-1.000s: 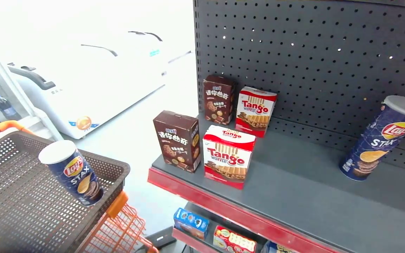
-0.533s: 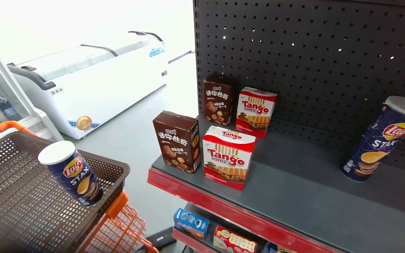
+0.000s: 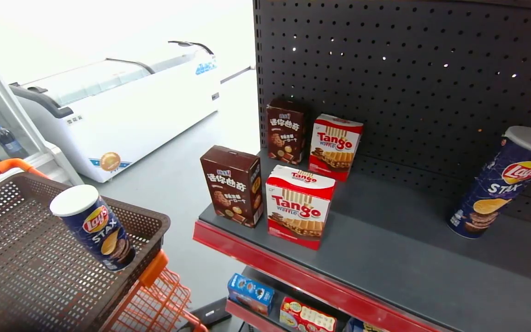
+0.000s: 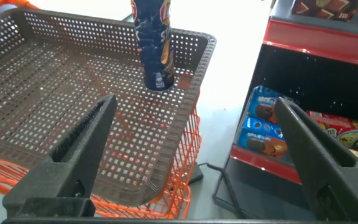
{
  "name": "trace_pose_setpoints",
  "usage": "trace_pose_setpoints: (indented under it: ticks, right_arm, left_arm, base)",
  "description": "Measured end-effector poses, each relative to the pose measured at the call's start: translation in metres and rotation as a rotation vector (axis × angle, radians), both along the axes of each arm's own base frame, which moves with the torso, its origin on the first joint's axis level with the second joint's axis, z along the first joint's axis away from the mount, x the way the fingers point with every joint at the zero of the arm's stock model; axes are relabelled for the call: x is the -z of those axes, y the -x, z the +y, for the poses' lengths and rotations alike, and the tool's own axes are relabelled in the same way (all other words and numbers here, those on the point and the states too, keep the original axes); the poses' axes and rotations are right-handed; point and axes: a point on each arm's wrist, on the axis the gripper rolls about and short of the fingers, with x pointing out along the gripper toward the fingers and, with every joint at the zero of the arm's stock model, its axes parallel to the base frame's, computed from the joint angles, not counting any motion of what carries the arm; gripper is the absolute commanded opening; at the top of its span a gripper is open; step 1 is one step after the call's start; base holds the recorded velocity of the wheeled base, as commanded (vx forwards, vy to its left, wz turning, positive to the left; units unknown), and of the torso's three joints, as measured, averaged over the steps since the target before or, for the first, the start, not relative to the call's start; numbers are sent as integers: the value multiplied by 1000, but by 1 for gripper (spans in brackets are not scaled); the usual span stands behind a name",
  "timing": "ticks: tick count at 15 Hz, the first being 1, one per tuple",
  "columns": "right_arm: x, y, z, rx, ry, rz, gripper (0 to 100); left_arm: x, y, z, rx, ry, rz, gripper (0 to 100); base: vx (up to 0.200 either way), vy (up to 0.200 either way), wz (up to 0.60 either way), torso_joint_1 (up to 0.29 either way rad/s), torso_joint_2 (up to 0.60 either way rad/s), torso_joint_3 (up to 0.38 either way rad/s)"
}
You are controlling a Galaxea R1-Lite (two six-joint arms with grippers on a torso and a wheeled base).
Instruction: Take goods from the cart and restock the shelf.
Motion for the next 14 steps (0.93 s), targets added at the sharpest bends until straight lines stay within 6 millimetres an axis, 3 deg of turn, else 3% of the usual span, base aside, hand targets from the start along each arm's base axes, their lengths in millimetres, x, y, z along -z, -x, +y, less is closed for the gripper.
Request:
trace_pose_setpoints:
  ticks: [4, 7, 10, 14]
  right_arm:
    - [0, 0, 0, -1, 0, 0, 100]
    - [0, 0, 0, -1, 0, 0, 100]
    - [0, 0, 0, -1, 0, 0, 100]
    - [0, 0, 0, -1, 0, 0, 100]
  left_arm:
    - [-51, -10, 0, -10, 4, 66, 100]
    - [-84, -49, 2, -66, 12, 200, 100]
    - [-94, -98, 10, -97, -5, 312, 100]
    - [-93, -154, 18, -93, -27, 259, 100]
  base:
    - [0, 0, 0, 0, 0, 0]
    - [0, 0, 0, 0, 0, 0]
    - [0, 0, 0, 0, 0, 0]
    - [0, 0, 0, 0, 0, 0]
